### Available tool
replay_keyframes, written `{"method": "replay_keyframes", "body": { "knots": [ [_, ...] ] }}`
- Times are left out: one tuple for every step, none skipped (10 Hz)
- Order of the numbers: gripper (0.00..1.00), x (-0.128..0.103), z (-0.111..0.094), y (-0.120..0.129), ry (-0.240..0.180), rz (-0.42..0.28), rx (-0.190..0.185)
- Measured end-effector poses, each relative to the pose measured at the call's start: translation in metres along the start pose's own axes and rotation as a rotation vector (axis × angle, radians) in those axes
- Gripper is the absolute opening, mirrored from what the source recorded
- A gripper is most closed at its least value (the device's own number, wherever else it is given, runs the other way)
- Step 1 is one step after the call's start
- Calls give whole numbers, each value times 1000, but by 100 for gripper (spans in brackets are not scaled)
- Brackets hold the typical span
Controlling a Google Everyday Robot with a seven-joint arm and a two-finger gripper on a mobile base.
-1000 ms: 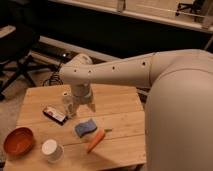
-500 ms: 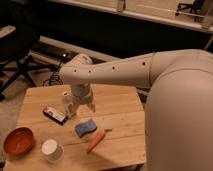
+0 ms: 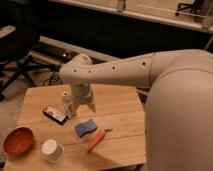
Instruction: Drag the pepper across the table
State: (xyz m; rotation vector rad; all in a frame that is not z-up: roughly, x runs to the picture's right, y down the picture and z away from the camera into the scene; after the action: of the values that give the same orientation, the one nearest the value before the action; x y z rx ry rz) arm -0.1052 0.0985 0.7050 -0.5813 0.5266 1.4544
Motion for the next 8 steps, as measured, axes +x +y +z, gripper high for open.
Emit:
{"method": "replay_keyframes", "body": {
  "knots": [
    [65, 1, 7, -9, 10, 61, -2],
    [65, 4, 15, -18, 22, 112, -2],
    [65, 8, 26, -29, 35, 173, -6],
    [65, 14, 39, -40, 51, 237, -10],
    [65, 20, 51, -48, 64, 281, -15],
    [65, 26, 61, -54, 76, 305, -16],
    [65, 35, 78, -62, 97, 344, -20],
    [65, 43, 91, -66, 115, 366, -17]
  ]
}}
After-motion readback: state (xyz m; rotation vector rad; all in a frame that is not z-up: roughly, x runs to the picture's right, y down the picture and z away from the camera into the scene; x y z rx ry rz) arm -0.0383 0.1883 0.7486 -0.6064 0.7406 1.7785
